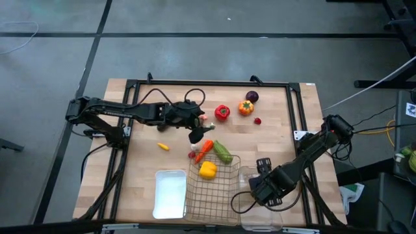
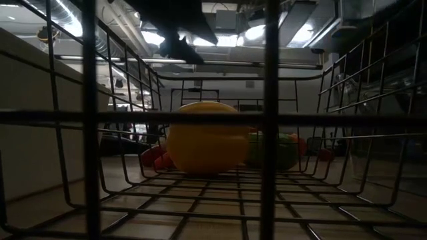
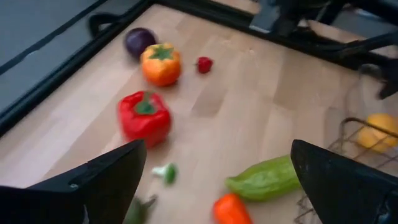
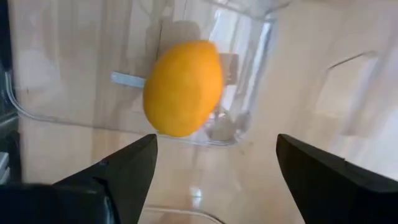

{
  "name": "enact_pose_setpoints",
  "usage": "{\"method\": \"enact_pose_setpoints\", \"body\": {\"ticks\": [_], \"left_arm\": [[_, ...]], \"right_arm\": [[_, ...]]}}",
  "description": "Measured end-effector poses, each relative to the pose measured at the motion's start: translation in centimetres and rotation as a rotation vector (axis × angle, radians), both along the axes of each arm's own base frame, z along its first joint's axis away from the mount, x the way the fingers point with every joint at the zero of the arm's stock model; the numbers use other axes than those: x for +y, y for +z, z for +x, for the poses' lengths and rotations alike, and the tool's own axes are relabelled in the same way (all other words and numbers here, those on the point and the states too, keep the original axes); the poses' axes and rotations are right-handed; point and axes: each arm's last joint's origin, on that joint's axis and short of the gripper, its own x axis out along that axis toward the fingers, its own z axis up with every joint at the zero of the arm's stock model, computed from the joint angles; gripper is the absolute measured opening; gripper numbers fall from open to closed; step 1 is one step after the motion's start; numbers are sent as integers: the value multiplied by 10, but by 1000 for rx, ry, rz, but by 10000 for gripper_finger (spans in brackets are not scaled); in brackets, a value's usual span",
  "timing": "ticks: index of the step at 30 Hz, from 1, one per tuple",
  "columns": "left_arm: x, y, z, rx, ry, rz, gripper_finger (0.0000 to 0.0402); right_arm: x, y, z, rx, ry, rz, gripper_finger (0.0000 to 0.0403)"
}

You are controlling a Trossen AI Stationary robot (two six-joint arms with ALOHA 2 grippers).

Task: Sort produce into baskets
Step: Put the eggplant into the wire basket

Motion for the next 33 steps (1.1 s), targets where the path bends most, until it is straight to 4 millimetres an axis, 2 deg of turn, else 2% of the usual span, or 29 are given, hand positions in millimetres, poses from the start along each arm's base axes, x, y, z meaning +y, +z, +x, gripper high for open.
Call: {"method": "enact_pose_setpoints", "body": {"ticks": [6,13,20,24,33], "left_arm": [[15,0,-17,108,86,18,398],[41,-12,-38,305,188,-4,398],[66,-21,-60,496,263,-29,398],[77,-25,-67,521,304,-43,398],[87,-63,-85,613,326,-99,398]], "right_arm": [[0,20,4,-64,65,-60,327],[-9,36,3,-122,74,-95,327],[-35,56,5,-205,24,-114,327],[-52,66,8,-247,25,-138,327],[-94,78,18,-267,33,-183,327]]}}
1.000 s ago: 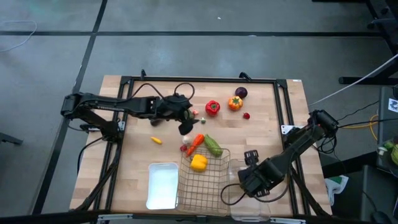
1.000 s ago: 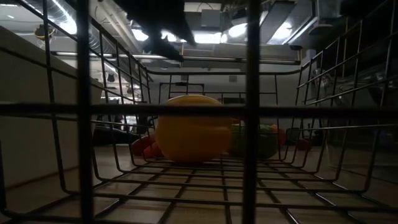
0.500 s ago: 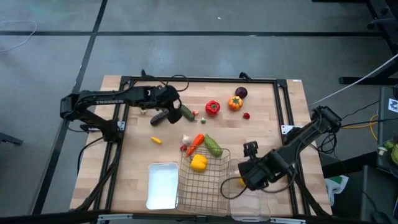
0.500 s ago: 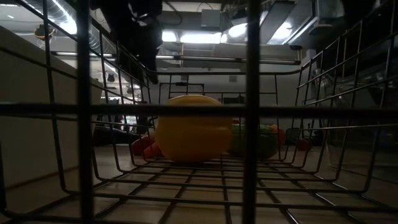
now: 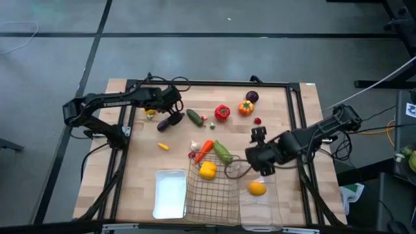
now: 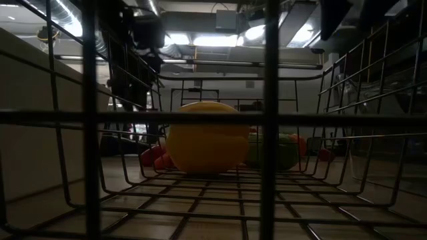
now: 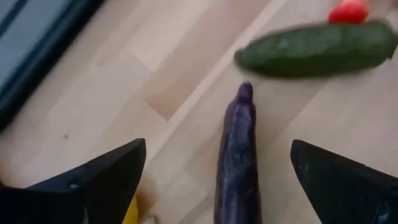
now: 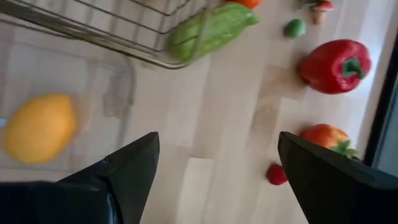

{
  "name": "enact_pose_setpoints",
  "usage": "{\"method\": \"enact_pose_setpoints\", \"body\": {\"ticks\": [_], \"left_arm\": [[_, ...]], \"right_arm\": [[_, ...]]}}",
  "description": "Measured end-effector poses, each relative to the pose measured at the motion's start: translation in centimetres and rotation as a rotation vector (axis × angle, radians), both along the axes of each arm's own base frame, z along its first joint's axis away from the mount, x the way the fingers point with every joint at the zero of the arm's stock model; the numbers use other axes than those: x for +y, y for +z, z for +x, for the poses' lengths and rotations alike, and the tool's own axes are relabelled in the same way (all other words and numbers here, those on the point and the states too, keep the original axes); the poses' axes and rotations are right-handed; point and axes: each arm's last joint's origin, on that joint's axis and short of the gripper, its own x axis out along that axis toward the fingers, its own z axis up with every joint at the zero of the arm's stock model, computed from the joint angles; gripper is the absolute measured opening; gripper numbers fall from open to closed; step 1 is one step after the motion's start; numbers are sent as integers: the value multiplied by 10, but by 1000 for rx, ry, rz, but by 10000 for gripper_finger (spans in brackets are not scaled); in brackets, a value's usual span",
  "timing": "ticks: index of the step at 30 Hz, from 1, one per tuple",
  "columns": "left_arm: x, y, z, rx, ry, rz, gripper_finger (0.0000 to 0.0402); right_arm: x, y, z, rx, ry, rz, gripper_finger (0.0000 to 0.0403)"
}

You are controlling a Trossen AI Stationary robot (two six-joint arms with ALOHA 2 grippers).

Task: Sort produce into baskets
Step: Put the eggplant into the wire basket

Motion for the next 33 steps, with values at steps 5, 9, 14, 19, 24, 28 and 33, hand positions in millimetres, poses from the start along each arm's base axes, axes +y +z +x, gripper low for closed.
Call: {"method": "enact_pose_setpoints", "body": {"ticks": [5,9,14,19,24,28,33], "left_arm": [[-2,-18,-7,21,1,-29,398],[-4,-30,-12,48,-13,-38,398],[-7,-45,-16,34,-24,-61,398],[-10,-57,-20,19,-29,-76,398],[-12,-68,-25,7,-28,-70,398],[-14,-75,-29,17,-12,-82,398],[-16,-84,-34,15,20,-93,398]], "right_arm": [[-21,0,9,10,-1,-22,327],[-38,0,15,11,-31,-31,327],[-55,1,23,-21,-64,-32,327],[-67,2,28,-45,-72,-39,327],[-76,3,33,-80,-96,-36,327],[-77,4,33,-85,-87,-40,327],[-75,5,36,-109,-50,-47,327]]}}
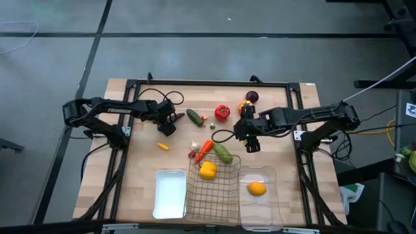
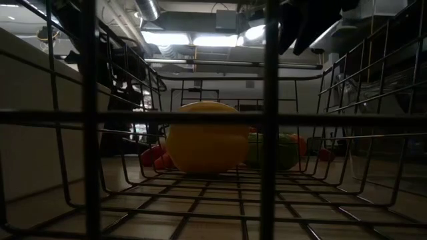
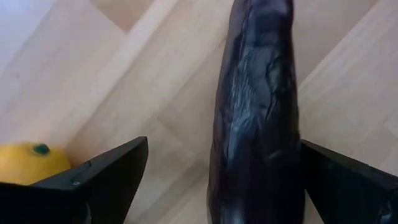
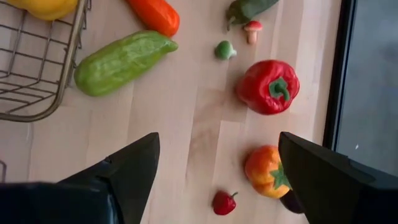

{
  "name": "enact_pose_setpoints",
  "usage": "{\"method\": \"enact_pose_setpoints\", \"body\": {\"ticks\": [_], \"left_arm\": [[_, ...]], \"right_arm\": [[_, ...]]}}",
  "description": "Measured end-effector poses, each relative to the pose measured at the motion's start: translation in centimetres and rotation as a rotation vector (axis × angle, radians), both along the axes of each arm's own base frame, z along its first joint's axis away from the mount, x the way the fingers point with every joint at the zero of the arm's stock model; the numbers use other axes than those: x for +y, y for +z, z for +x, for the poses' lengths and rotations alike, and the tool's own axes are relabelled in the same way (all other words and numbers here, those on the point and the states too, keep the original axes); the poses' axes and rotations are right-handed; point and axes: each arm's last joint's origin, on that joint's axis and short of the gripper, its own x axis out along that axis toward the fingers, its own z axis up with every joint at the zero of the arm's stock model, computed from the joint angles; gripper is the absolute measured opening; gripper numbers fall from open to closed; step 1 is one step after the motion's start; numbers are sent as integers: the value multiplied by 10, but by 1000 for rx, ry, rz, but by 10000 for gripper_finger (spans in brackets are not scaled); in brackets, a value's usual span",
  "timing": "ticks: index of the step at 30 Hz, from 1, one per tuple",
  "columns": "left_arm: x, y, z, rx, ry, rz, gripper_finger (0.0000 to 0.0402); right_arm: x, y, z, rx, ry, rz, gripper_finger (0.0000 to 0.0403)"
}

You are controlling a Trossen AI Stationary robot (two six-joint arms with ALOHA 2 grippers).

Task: Sort produce into baskets
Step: Put the eggplant into the wire basket

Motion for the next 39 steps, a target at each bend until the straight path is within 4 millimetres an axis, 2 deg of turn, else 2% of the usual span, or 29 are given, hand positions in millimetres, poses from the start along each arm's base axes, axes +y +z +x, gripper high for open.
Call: {"method": "enact_pose_setpoints", "body": {"ticks": [5,13,19,25,28,32,35,39], "left_arm": [[-1,-1,-1,-3,14,-4,380],[0,-1,1,-34,57,-13,295],[0,1,6,-134,74,-82,235],[2,3,12,-202,80,-79,184],[2,4,15,-240,72,-82,174],[4,11,20,-270,65,-98,180],[6,23,27,-326,60,-109,187],[9,48,36,-428,27,-108,189]], "right_arm": [[0,0,1,-11,0,1,327],[0,0,0,-3,0,0,327],[-1,-3,-6,74,-1,-10,327],[-1,-4,-10,114,-2,-15,327],[-1,-4,-10,113,-2,-15,327],[-1,-4,-10,113,-3,-15,327],[-1,-4,-10,113,-3,-15,327],[-1,-4,-10,113,-3,-15,327]]}}
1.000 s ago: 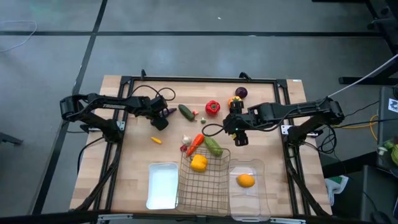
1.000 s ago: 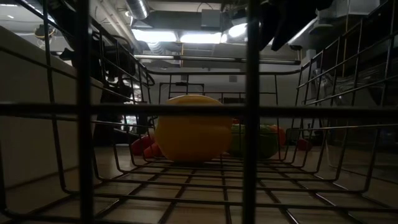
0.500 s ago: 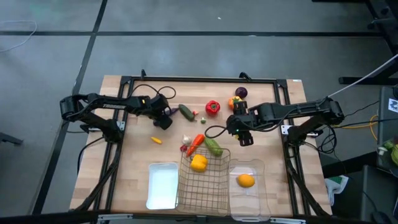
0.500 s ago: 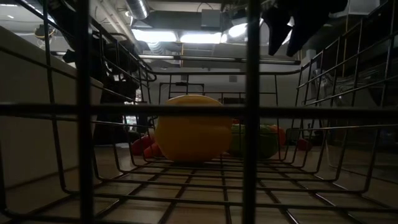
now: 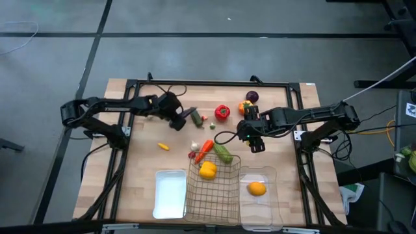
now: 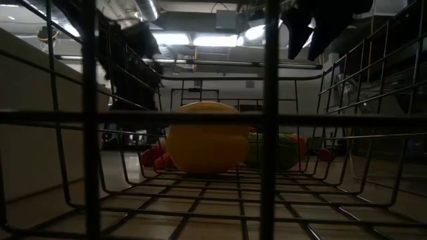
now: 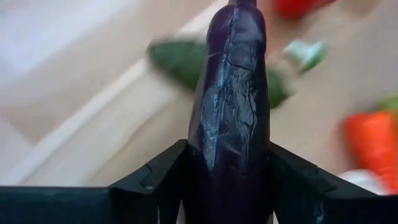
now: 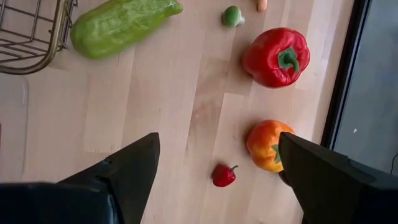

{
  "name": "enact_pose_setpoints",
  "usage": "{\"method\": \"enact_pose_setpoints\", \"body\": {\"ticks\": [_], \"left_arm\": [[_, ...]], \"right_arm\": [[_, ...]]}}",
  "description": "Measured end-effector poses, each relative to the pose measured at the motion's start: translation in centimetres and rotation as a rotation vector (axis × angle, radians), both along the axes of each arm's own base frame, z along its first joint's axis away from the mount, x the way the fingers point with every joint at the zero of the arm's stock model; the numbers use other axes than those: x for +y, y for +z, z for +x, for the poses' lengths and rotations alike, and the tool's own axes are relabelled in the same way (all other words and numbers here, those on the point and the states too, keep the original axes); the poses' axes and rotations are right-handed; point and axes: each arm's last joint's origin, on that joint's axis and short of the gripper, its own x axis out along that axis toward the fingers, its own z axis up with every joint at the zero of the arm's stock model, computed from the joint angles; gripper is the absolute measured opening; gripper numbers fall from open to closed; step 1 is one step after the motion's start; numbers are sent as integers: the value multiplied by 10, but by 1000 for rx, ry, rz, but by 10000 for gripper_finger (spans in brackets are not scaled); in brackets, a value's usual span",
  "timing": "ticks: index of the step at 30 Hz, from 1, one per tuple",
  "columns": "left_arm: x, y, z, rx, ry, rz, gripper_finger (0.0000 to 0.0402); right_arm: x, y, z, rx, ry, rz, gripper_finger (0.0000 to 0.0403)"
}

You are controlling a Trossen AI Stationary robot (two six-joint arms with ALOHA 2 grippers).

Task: Sort produce into baskets
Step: Put the eggplant into the wire basket

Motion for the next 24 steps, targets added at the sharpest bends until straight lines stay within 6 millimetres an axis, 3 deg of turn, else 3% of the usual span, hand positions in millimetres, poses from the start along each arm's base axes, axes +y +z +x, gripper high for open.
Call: {"method": "enact_pose_setpoints", "body": {"ticks": [5,10,16,24], "left_arm": [[-2,39,10,-156,-38,7,190],[-25,66,25,-329,-112,10,191],[-73,75,44,-463,-258,-41,191],[-140,75,54,-526,-340,-97,191]], "right_arm": [[0,0,0,0,0,0,327],[0,0,0,2,0,0,327],[0,0,0,5,0,-1,327],[0,0,-1,6,0,-1,327]]}}
